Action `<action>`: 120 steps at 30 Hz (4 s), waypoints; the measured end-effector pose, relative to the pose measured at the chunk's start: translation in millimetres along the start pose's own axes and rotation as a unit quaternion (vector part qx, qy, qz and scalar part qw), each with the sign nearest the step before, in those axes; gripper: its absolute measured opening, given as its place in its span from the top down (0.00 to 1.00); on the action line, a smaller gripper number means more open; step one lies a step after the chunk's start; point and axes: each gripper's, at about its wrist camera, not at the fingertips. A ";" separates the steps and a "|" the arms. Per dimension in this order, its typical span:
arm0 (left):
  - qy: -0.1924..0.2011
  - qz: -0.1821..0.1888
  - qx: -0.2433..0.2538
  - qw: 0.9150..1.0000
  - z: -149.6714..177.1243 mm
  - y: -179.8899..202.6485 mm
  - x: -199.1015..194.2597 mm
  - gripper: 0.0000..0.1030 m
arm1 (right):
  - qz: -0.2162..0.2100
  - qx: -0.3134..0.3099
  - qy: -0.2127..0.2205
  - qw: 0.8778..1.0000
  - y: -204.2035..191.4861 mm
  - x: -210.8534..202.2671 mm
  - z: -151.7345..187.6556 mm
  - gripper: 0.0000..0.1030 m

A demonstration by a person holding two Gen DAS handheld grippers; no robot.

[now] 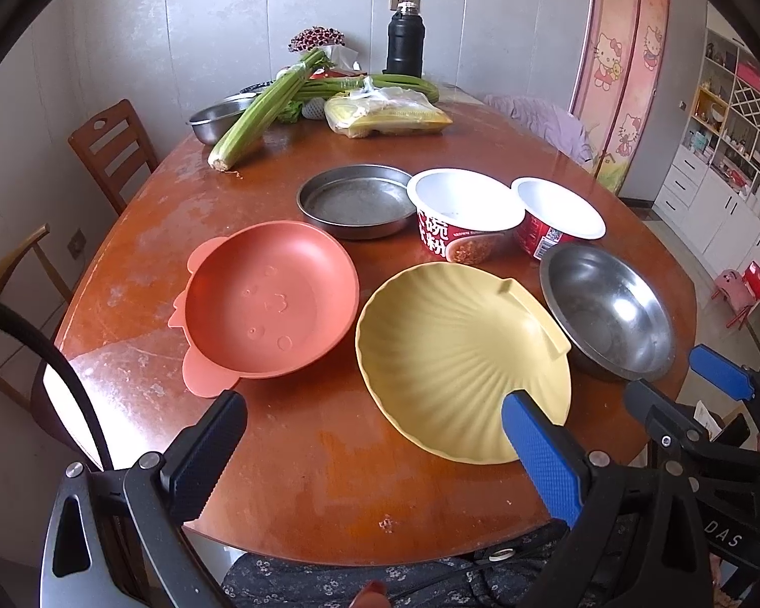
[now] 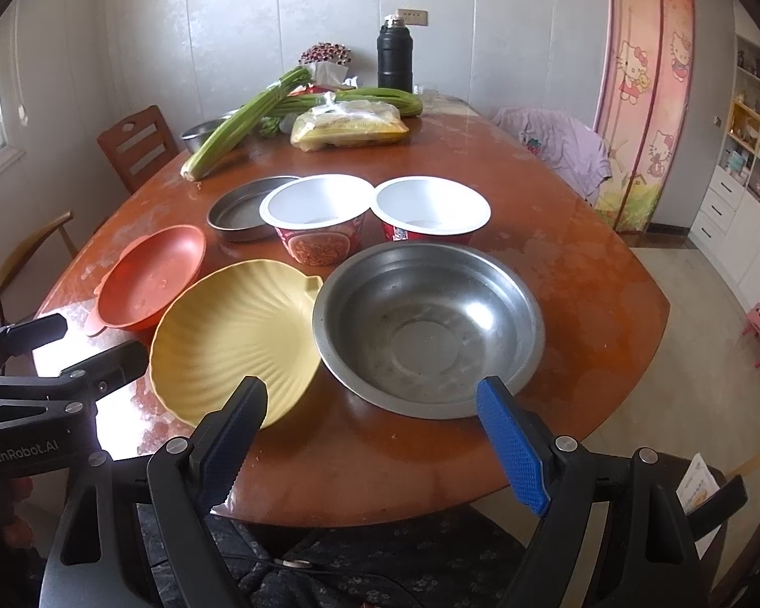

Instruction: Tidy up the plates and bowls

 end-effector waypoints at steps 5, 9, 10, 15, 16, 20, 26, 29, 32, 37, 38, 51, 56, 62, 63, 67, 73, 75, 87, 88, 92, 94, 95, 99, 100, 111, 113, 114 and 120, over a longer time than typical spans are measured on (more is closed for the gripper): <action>0.000 0.004 0.000 1.000 -0.8 -0.4 -0.2 0.01 | 0.002 -0.003 0.003 1.000 -0.1 -2.4 -1.6 0.17; 0.002 0.000 0.000 1.000 0.4 -1.3 -1.6 0.02 | 0.001 -0.006 0.009 1.000 -2.7 -4.8 -2.6 0.17; 0.001 0.000 -0.001 1.000 0.8 -1.6 -1.8 0.02 | 0.001 -0.008 0.009 1.000 -3.4 -5.1 -2.3 0.17; 0.005 -0.001 -0.001 1.000 0.8 -1.3 -3.6 0.02 | 0.000 -0.005 0.013 1.000 -4.4 -7.6 -2.7 0.17; 0.004 -0.001 -0.001 1.000 0.9 -1.3 -3.2 0.01 | 0.002 -0.005 0.014 1.000 -4.8 -7.7 -2.5 0.17; -0.001 -0.001 -0.002 1.000 0.7 -3.3 -0.5 0.02 | 0.001 -0.007 0.010 1.000 -6.4 -5.8 -2.1 0.17; -0.003 -0.001 -0.002 1.000 -1.5 -4.0 2.1 0.02 | 0.000 -0.005 0.007 1.000 -2.0 -4.3 -5.2 0.17; -0.004 -0.002 0.000 1.000 -2.0 -3.5 2.9 0.02 | 0.001 -0.007 0.007 1.000 -2.6 -3.2 -6.7 0.17; -0.006 -0.002 0.001 1.000 -3.2 -3.5 3.6 0.02 | 0.002 -0.009 0.005 1.000 -1.8 -2.3 -7.9 0.17; -0.002 -0.003 0.001 1.000 -5.9 -5.6 1.1 0.02 | 0.003 -0.010 0.006 1.000 -4.6 -2.2 -10.3 0.17; -0.002 -0.003 0.001 1.000 -6.5 -6.2 1.3 0.02 | 0.003 -0.011 0.005 1.000 -5.3 -1.7 -11.5 0.17; -0.001 -0.009 -0.008 1.000 -16.5 -22.3 2.0 0.02 | -0.004 -0.030 0.007 1.000 -24.6 3.0 -30.9 0.17; -0.003 -0.014 -0.020 1.000 -22.1 -34.4 5.3 0.02 | -0.011 -0.038 0.001 0.999 -34.9 10.8 -38.2 0.17; -0.008 -0.021 -0.043 0.999 -26.9 -56.0 11.0 0.01 | -0.019 -0.052 -0.004 0.998 -47.1 21.3 -51.6 0.17; -0.009 -0.023 -0.048 0.999 -27.3 -59.9 11.9 0.01 | -0.020 -0.054 -0.006 0.998 -49.6 23.8 -55.0 0.17; -0.013 -0.037 -0.078 0.996 -27.4 -84.3 13.9 0.01 | -0.035 -0.077 -0.008 0.996 -61.9 32.1 -70.5 0.17; -0.027 -0.038 -0.130 0.990 -21.8 -121.1 22.0 0.01 | -0.080 -0.114 -0.032 0.990 -87.8 52.3 -98.1 0.17; -0.034 -0.028 -0.142 0.989 -19.9 -130.6 26.9 0.01 | -0.102 -0.115 -0.048 0.987 -93.7 61.2 -105.2 0.17; -0.074 -0.002 -0.172 0.982 -17.1 -142.6 59.3 0.02 | -0.126 -0.138 -0.074 0.980 -126.2 96.4 -134.8 0.17; -0.073 -0.001 -0.176 0.982 -17.4 -143.2 60.7 0.02 | -0.126 -0.141 -0.077 0.979 -128.4 100.0 -134.9 0.17; -0.078 -0.004 -0.178 0.981 -19.6 -143.1 66.4 0.03 | -0.128 -0.149 -0.089 0.977 -137.2 114.4 -136.6 0.17; -0.080 -0.005 -0.176 0.981 -20.8 -140.4 68.2 0.05 | -0.128 -0.151 -0.095 0.976 -141.3 119.9 -136.5 0.17; -0.080 -0.008 -0.174 0.981 -22.2 -139.0 69.7 0.05 | -0.131 -0.151 -0.098 0.975 -142.9 123.1 -137.0 0.17; -0.085 -0.006 -0.170 0.982 -24.7 -136.7 74.6 0.14 | -0.132 -0.146 -0.114 0.974 -147.7 136.7 -138.8 0.17; -0.088 -0.006 -0.170 0.981 -25.2 -136.3 76.5 0.15 | -0.135 -0.145 -0.120 0.973 -148.7 140.4 -139.1 0.17; -0.088 0.017 -0.171 0.981 -33.4 -133.9 85.2 0.59 | -0.149 -0.142 -0.171 0.964 -158.1 169.5 -137.2 0.45; -0.084 0.029 -0.178 0.980 -34.3 -135.2 86.4 0.67 | -0.151 -0.142 -0.176 0.962 -159.4 172.2 -135.3 0.49; -0.083 0.037 -0.181 0.979 -35.3 -136.1 87.8 0.73 | -0.151 -0.144 -0.176 0.962 -159.9 172.4 -134.8 0.50; -0.079 0.047 -0.192 0.977 -39.5 -141.7 88.8 0.74 | -0.152 -0.162 -0.174 0.959 -165.9 169.6 -129.4 0.55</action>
Point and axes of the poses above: each gripper's, at about its wrist camera, not at the fingertips, and x roughly the way its jaws point, y to its right, z to its underside, and after that the axes turned 6 degrees about -y, right-handed
